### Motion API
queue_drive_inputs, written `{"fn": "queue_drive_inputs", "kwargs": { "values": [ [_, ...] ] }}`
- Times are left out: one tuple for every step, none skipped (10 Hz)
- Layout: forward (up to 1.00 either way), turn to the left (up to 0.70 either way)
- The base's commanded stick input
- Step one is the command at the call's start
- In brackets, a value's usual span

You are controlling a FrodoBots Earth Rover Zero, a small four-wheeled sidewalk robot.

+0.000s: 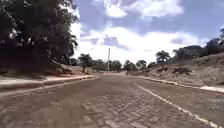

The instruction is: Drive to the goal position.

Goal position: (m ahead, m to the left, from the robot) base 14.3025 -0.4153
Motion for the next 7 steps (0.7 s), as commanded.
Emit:
{"fn": "queue_drive_inputs", "kwargs": {
  "values": [
    [1.0, 0.0],
    [1.0, 0.0],
    [1.0, 0.0],
    [1.0, 0.0],
    [1.0, 0.0],
    [1.0, 0.0],
    [1.0, 0.0]
  ]
}}
